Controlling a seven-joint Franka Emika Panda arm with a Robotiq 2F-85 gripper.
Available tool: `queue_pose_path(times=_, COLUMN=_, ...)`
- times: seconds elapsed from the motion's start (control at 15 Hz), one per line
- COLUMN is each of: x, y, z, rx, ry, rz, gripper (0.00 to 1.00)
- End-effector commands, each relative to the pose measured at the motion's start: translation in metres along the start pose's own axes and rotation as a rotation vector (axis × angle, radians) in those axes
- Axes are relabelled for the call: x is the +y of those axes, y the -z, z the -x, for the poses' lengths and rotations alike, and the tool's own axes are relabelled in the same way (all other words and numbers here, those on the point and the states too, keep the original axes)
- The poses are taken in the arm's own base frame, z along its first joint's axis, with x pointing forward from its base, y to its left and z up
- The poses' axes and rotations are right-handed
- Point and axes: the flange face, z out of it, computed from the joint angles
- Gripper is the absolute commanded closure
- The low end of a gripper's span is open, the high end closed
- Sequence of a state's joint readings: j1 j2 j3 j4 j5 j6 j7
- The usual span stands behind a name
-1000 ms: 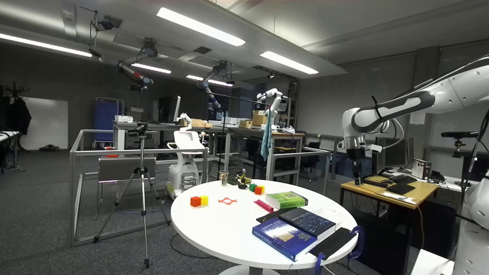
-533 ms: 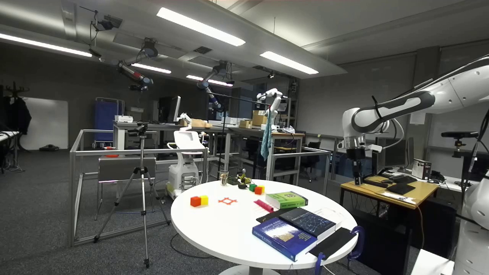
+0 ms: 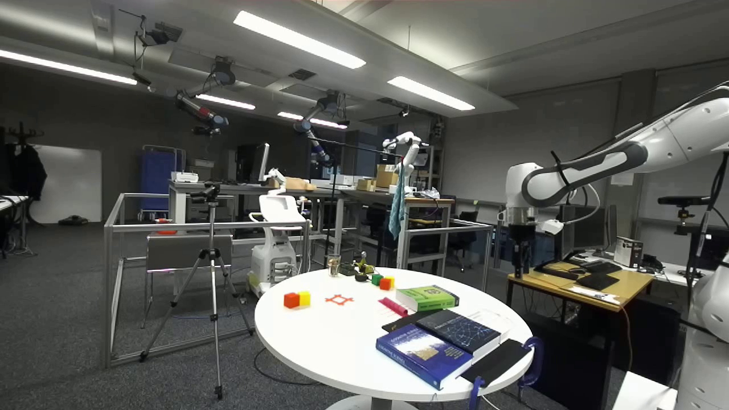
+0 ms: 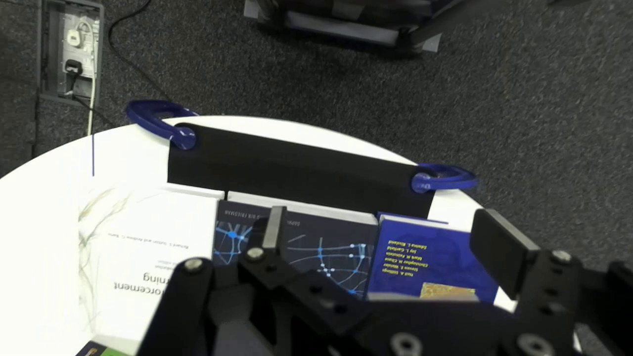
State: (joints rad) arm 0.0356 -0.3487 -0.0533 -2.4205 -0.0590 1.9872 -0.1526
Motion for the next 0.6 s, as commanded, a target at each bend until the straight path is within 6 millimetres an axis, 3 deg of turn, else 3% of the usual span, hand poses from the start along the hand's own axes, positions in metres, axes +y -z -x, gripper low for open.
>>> queue_pose_path(times=0.0, x=-0.006, y=-0.012, z=-0.014, rx=0.076, ry=-0.066, rz=0.091, gripper=0.0)
queue_pose_path(times=0.53, x=-0.01, y=-0.046, z=-0.045, rx=0.113, ry=-0.164, rz=0.287, gripper=0.0)
